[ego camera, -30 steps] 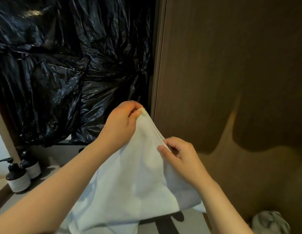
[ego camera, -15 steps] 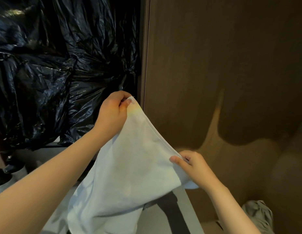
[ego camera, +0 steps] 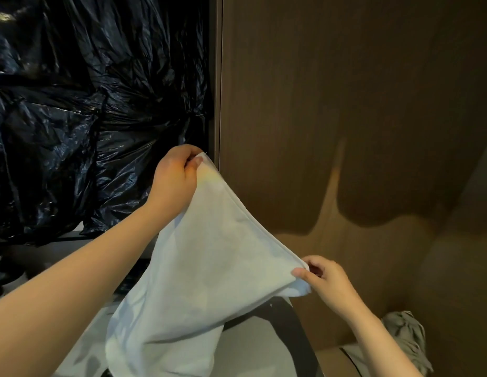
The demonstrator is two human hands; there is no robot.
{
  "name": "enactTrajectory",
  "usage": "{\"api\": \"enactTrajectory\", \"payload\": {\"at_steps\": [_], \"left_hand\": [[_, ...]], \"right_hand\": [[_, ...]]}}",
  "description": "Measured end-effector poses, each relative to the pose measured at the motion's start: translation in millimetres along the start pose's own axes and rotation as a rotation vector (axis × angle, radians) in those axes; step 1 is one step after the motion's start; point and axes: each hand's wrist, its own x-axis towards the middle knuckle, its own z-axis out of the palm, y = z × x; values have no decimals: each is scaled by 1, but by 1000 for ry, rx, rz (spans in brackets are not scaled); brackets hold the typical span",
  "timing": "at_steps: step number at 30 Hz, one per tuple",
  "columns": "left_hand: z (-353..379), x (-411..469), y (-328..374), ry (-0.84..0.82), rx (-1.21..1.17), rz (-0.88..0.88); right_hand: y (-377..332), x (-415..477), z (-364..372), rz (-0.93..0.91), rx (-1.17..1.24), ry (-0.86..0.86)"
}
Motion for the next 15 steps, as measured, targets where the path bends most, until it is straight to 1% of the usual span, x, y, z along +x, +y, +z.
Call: {"api": "enactTrajectory", "payload": {"at_steps": [2, 5, 11, 15], "left_hand": [[1, 3, -5, 0, -15, -10], [2, 5, -12, 2, -19, -16], [5, 12, -27, 42, -3, -30], [3, 17, -42, 69, 40, -59]], "right_hand": [[6, 0, -1, -6, 1, 72], [13, -2, 1, -1, 33, 132], [5, -2, 11, -74, 168, 150], [-4, 3, 12, -31, 309, 181]]}}
